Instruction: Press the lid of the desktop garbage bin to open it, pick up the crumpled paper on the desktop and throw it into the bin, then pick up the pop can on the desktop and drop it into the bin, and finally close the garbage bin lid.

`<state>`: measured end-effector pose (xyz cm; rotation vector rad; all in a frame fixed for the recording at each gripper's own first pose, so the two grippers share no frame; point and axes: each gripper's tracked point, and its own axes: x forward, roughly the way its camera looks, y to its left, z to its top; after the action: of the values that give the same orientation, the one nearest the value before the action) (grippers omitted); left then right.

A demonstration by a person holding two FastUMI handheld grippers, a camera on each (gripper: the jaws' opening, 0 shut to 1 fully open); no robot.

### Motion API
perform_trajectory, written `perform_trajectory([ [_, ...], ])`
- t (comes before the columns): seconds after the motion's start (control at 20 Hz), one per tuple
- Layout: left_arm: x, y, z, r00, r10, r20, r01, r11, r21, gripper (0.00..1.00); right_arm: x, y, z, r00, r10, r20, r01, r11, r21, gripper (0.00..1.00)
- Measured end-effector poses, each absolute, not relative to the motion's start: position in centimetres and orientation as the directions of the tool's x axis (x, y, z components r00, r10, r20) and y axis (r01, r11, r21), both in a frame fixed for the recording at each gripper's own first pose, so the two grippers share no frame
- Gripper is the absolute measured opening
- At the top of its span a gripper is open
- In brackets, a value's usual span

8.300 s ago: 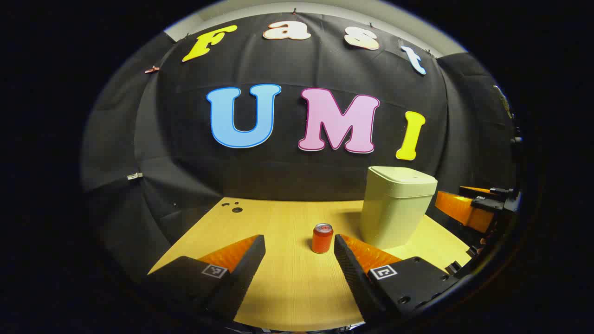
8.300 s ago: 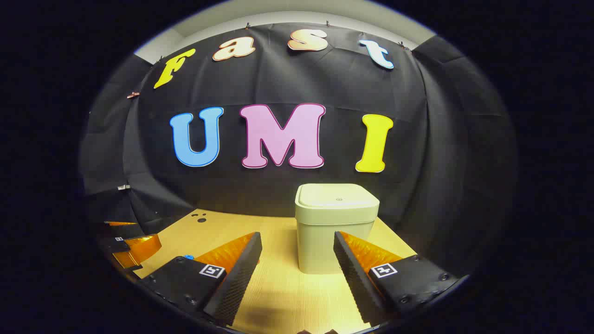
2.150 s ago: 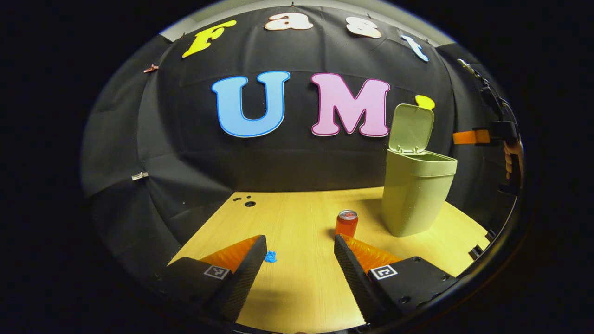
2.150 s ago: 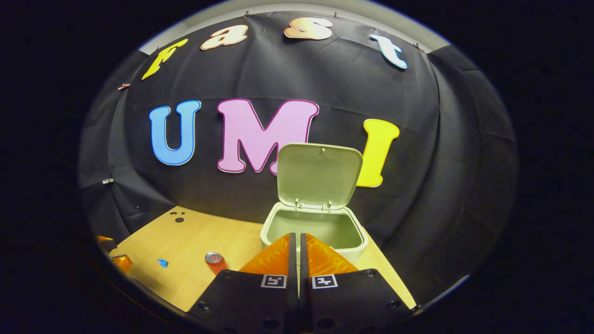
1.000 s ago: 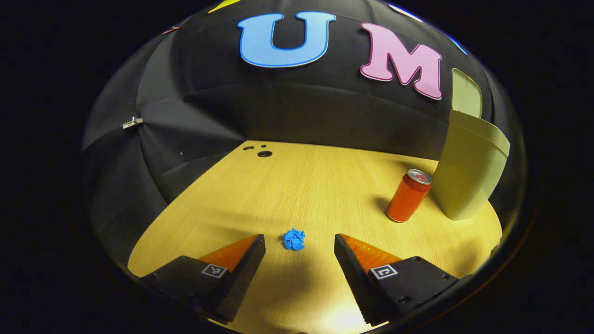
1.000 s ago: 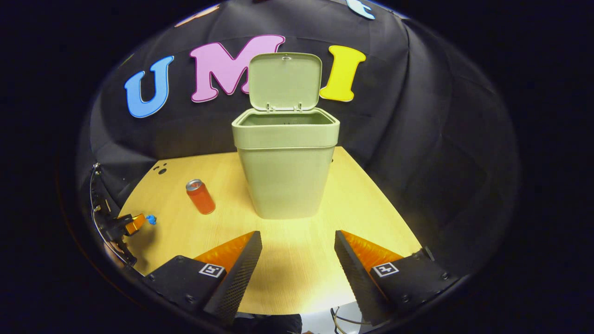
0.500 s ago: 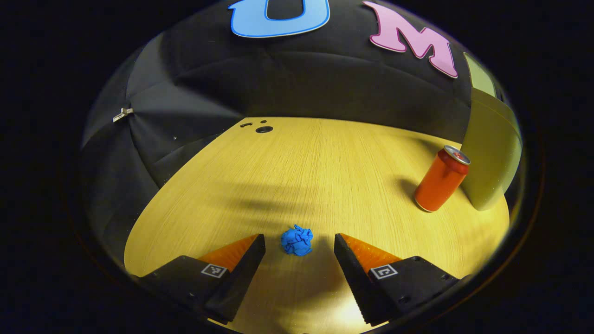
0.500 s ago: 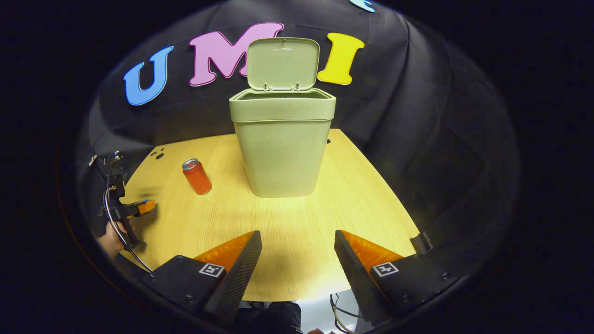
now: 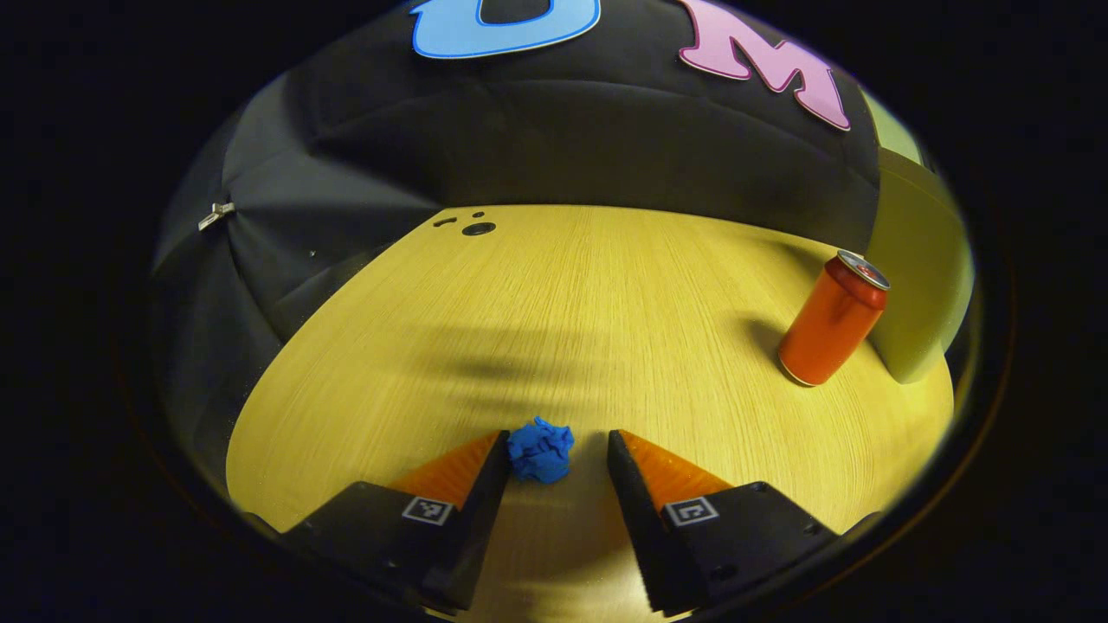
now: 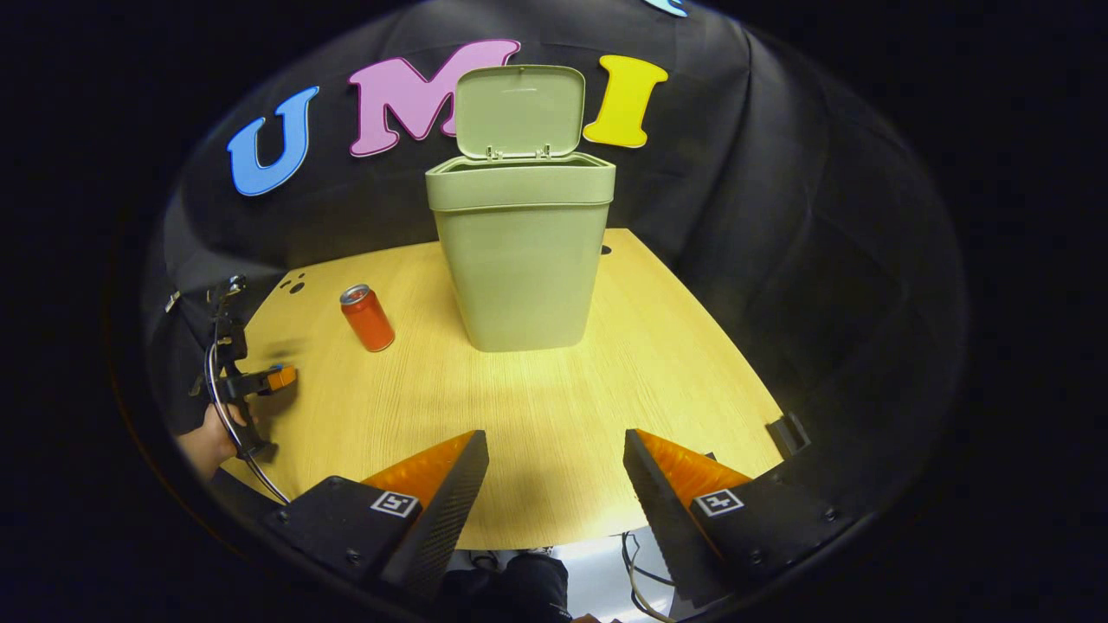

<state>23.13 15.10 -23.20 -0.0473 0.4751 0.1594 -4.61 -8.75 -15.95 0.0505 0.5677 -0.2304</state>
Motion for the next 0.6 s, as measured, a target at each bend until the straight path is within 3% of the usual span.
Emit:
perform_trajectory([
  [0.1, 23.0, 15.0, -23.1, 0.876, 0.144, -0.46, -0.16, 0.987, 0.004, 0.53, -5.0, -8.5, -16.2, 0.819, -0.205, -0.536, 0.238, 0.971, -0.009, 0.99],
  [0.25, 23.0, 14.7, -23.1, 0.874, 0.143, -0.464, -0.152, 0.988, 0.017, 0.41, -5.7, -8.2, -16.4, 0.82, -0.205, -0.534, 0.236, 0.972, -0.011, 0.99],
  [0.6, 22.4, 13.7, -20.5, 0.9, 0.104, -0.424, -0.125, 0.992, -0.022, 0.32, -5.6, -8.2, -17.2, 0.82, -0.2, -0.537, 0.239, 0.971, 0.004, 0.99],
])
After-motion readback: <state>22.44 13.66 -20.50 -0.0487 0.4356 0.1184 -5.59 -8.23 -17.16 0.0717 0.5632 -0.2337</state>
